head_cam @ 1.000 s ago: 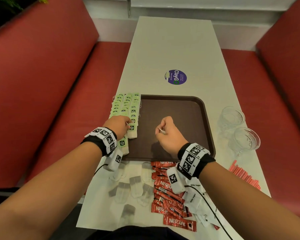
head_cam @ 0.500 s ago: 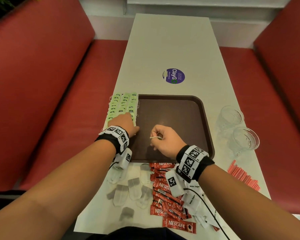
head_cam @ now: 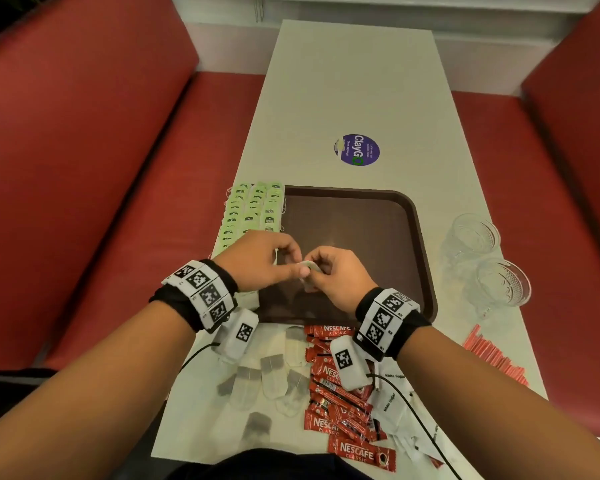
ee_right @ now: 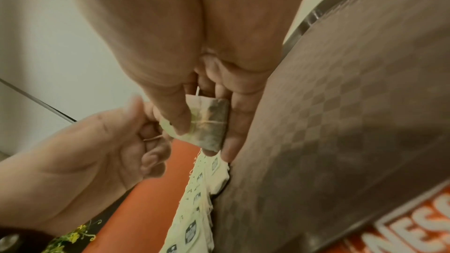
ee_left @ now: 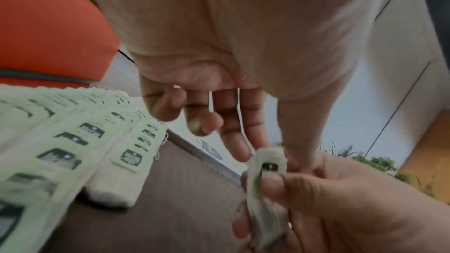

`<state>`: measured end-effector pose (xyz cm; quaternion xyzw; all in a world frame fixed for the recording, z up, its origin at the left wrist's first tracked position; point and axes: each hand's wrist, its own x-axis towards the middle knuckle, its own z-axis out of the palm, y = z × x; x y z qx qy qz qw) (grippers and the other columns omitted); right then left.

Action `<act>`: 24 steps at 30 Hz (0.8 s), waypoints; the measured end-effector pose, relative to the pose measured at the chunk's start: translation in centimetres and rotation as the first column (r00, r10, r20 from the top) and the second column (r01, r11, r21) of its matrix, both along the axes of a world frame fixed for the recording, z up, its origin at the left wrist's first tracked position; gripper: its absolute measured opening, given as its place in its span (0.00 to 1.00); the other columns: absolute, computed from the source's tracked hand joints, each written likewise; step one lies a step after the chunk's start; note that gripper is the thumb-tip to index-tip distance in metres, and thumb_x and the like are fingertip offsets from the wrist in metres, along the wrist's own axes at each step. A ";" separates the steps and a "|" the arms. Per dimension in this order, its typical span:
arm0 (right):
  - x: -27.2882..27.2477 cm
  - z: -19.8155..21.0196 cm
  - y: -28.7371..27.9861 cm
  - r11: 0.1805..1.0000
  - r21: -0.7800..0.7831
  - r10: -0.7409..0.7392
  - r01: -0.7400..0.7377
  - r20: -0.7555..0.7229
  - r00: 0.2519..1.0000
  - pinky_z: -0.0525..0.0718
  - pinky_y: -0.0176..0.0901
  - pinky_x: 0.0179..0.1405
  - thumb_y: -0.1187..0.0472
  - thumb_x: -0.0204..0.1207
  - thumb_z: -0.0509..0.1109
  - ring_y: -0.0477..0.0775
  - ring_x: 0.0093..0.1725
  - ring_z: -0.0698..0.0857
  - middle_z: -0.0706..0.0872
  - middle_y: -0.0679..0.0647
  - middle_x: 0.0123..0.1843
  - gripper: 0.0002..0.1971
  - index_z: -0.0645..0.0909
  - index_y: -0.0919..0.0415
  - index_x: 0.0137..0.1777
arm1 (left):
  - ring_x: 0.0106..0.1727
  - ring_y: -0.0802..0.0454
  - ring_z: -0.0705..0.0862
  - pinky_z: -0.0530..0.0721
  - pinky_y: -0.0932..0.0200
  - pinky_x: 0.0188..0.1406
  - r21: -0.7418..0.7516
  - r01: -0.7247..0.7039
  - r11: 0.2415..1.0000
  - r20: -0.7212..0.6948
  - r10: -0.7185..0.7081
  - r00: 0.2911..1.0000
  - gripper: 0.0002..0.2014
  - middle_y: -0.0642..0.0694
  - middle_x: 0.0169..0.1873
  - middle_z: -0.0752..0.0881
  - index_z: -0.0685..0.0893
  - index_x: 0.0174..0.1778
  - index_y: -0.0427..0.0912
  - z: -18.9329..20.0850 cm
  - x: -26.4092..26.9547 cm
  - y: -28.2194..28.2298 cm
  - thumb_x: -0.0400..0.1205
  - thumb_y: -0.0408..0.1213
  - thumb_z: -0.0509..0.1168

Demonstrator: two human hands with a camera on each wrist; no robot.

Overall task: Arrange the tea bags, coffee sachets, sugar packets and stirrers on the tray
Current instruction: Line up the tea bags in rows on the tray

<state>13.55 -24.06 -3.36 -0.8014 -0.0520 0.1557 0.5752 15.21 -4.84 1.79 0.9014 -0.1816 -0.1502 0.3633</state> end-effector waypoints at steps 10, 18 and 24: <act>-1.0 -0.8 1.2 0.984 -0.160 0.081 -0.076 0.026 0.996 0.88 0.49 0.46 0.56 0.68 0.84 0.52 0.42 0.89 0.90 0.49 0.46 0.23 0.74 0.47 0.56 | 0.35 0.58 0.83 0.78 0.65 0.36 0.012 -0.138 0.990 -0.018 0.139 0.990 0.03 0.53 0.34 0.89 0.87 0.42 0.52 -1.2 -0.2 2.3 0.79 0.43 0.75; -3.3 1.1 2.3 0.500 -0.651 0.635 -0.572 -0.174 0.753 0.82 0.44 0.50 0.54 0.76 0.76 0.52 0.48 0.83 0.86 0.47 0.49 0.18 0.83 0.51 0.65 | 0.43 0.57 0.87 0.82 0.61 0.42 0.369 -0.086 0.926 -0.116 0.137 0.984 0.02 0.55 0.38 0.90 0.87 0.46 0.51 -3.0 2.2 4.3 0.81 0.43 0.73; -3.4 0.9 3.6 0.165 -0.773 0.746 -0.613 -0.309 0.590 0.82 0.48 0.46 0.60 0.77 0.73 0.62 0.55 0.86 0.87 0.55 0.60 0.24 0.78 0.49 0.74 | 0.45 0.53 0.86 0.86 0.54 0.50 0.360 -0.243 0.901 -0.023 0.269 0.963 0.02 0.55 0.38 0.87 0.89 0.44 0.51 -4.9 4.1 3.4 0.80 0.43 0.75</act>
